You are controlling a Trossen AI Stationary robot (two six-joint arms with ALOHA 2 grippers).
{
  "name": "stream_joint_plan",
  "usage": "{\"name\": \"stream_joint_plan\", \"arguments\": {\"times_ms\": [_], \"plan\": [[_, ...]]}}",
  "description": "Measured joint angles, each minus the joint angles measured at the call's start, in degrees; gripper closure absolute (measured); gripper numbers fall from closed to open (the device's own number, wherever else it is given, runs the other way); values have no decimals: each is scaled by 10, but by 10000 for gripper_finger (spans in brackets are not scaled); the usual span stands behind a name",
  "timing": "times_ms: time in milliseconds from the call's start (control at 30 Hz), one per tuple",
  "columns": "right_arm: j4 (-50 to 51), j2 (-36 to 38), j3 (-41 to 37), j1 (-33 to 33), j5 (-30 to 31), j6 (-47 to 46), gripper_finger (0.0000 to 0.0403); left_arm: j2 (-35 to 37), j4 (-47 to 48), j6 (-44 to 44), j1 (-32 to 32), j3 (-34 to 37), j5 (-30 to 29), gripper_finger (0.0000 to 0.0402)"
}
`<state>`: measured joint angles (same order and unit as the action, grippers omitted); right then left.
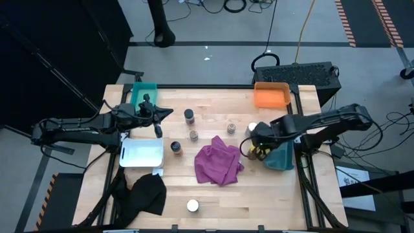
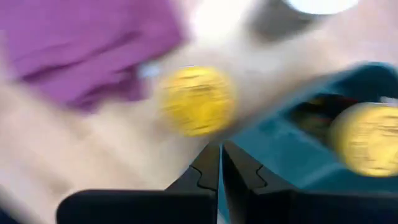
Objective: Sort spices by type
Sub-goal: Adjust the blue bin
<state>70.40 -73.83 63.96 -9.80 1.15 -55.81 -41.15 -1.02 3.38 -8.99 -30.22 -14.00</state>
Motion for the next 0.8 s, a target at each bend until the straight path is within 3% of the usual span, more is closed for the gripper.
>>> {"name": "stream_joint_plan", "arguments": {"times_ms": [133, 267, 567, 800], "plan": [[-5, 2, 3, -30, -139, -15, 403, 0, 0, 0, 0, 0, 0, 394], [-18, -2, -17, -84, -230, -96, 403, 0, 2, 0, 0, 0, 0, 394], [-18, -7, -84, -202, -259, -253, 403, 0, 20, 0, 0, 0, 0, 394], [7, -8, -144, -234, -241, -275, 403, 0, 19, 0, 0, 0, 0, 394]]}}
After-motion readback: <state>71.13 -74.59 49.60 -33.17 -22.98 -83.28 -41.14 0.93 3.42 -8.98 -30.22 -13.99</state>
